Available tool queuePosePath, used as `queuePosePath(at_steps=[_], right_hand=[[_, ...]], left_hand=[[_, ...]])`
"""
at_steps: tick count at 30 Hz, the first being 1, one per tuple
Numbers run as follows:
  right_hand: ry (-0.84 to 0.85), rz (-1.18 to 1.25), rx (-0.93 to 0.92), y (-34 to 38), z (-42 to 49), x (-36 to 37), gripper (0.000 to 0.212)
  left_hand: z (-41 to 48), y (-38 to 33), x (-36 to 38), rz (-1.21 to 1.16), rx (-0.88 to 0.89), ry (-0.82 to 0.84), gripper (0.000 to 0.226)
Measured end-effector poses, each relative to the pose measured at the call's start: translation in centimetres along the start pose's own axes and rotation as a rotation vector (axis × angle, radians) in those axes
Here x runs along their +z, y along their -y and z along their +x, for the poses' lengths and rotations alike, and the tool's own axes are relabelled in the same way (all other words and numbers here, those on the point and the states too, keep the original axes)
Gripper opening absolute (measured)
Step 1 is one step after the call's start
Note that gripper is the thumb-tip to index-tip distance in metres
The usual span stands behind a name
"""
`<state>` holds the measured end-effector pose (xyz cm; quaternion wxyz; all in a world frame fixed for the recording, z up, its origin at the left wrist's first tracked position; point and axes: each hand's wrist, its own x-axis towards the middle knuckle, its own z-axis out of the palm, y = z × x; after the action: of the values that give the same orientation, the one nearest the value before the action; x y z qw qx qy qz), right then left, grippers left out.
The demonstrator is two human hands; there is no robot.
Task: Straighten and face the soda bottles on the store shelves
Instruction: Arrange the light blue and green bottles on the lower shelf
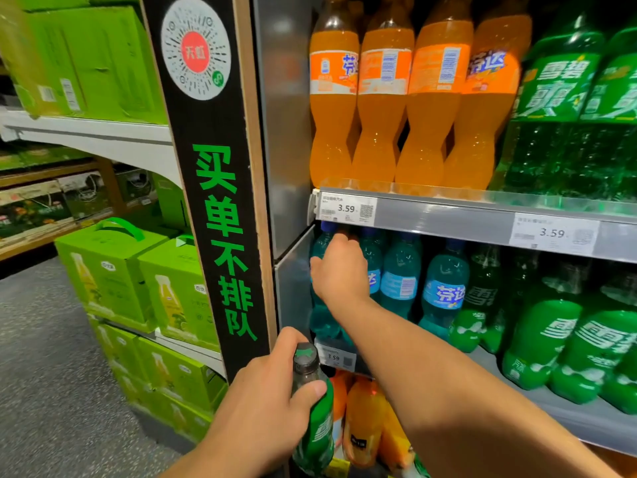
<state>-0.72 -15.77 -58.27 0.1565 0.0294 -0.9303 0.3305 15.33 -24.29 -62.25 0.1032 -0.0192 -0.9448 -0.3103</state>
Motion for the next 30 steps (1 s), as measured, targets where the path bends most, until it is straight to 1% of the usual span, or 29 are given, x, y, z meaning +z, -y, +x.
queuePosePath(at_steps=[5,7,9,10,13,17,22,26,30], right_hand=[[0.033,0.018,-0.034,-0.4,-0.5,-1.1,0.034],[0.04,0.061,-0.099,-1.4,-1.3,-1.9,0.033],[0.076,0.068,-0.189,-3.2,-2.4,-3.2,0.034],[0.103,0.049,-0.218,-4.4,-2.9,-4.0,0.031],[0.189,-0.046,-0.223,-8.8,-4.4,-6.9,0.023],[0.226,-0.162,-0.099,-16.8,-6.2,-11.4,0.02],[0.261,-0.311,0.158,-27.4,-9.7,-17.2,0.013],[0.171,-0.391,0.298,-33.3,-11.7,-22.5,0.013],[0.073,-0.347,0.438,-37.3,-12.6,-27.0,0.011]], left_hand=[[0.4,-0.8,0.5,-0.029,0.055,0.012,0.034],[0.7,-1.3,0.7,-0.037,0.073,0.012,0.034],[1.3,-2.2,1.1,-0.035,0.107,0.007,0.035],[1.6,-2.7,1.4,-0.027,0.124,0.001,0.035],[2.7,-4.7,2.5,-0.038,0.15,0.014,0.036],[4.3,-8.0,4.8,-0.076,0.187,0.007,0.037],[6.4,-12.6,7.4,-0.127,0.199,-0.007,0.041],[7.7,-15.8,9.1,-0.193,0.198,-0.069,0.036],[8.6,-17.7,10.2,-0.243,0.175,-0.095,0.035]])
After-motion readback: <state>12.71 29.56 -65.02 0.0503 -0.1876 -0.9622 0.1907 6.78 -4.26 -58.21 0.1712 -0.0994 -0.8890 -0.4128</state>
